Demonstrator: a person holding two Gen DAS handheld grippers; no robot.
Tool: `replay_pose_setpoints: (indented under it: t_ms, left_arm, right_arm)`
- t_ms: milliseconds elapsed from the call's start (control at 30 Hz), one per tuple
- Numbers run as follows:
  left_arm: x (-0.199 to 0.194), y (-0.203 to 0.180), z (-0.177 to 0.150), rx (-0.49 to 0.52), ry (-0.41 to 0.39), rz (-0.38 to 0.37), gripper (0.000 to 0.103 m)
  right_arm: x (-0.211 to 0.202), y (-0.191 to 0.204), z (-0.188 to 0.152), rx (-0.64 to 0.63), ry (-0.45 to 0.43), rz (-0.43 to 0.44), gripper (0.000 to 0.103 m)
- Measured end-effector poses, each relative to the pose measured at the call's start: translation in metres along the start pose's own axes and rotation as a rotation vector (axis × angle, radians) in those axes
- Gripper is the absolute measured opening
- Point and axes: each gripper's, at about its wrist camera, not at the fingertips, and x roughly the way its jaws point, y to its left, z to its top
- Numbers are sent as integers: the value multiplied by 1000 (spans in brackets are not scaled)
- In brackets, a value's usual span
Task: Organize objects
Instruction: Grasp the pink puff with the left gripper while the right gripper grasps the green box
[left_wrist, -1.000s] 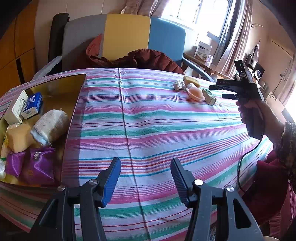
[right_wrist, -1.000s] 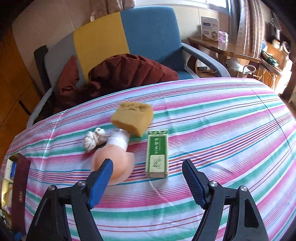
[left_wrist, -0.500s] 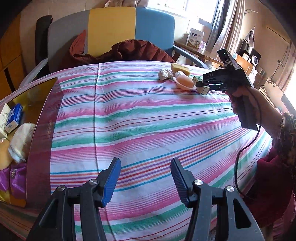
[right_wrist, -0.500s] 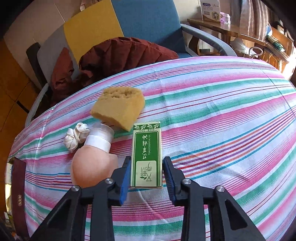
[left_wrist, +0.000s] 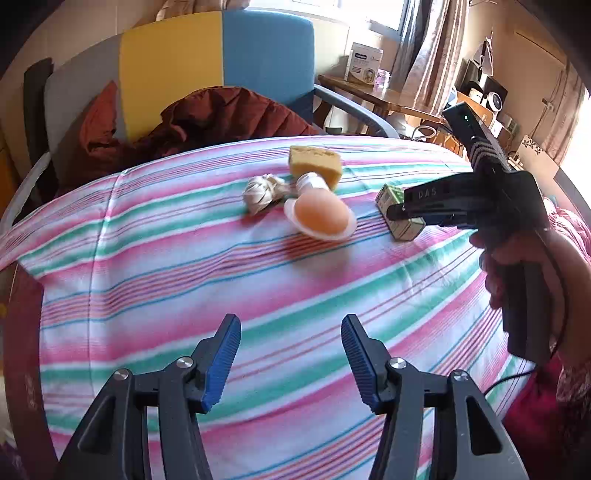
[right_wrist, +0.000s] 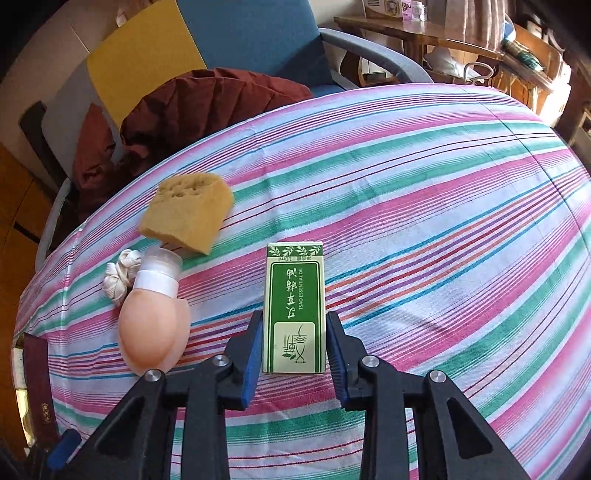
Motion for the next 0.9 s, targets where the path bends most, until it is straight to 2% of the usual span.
replay_pose_setpoints:
  t_ms: [100,267,400,433,567,667,800,900]
  left_arm:
    - [23,-5,28,-36,25,-38,61]
    - [59,-18,68,16,27,37,64]
    - [91,-23,90,16,78,61,65]
    - [97,-25,93,12,85,43,69]
    - [111,-35,102,22,91,50,71]
    - [116,-38,105,23,80,86,71]
    - [125,-30,106,-38,107,34,71]
    - [125,-22,98,-69,77,18,67]
  right_arm:
    - [1,2,3,-16,4,-14,32]
    - [0,-8,7,1,-1,-45,32]
    - [-2,-19,8,49,4,-20,32]
    - [-2,-19,9,56,5,-15,32]
    - [-1,-20,10,61,11,-4,32]
    - [-2,-20,9,71,13,9,32]
    - [-1,-20,10,80,16,18,32]
    - [1,-19,12,81,19,20,32]
